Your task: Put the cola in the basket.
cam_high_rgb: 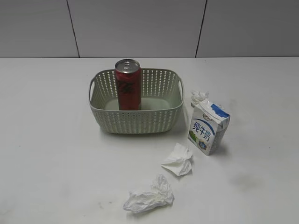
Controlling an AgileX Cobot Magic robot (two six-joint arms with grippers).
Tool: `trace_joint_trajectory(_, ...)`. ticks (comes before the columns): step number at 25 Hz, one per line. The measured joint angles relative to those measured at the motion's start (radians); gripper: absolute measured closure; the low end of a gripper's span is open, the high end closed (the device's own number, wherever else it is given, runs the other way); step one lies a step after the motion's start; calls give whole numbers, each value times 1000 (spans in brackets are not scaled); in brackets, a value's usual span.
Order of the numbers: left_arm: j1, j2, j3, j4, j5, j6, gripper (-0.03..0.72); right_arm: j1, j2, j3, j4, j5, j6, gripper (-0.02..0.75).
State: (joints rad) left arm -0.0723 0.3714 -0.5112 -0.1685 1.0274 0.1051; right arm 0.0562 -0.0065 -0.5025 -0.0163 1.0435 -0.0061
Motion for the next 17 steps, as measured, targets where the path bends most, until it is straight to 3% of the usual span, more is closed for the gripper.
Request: trace_joint_trajectory(17, 0, -351, 3, 2, 0, 0, 105, 0, 0, 0, 0, 1, 0, 148)
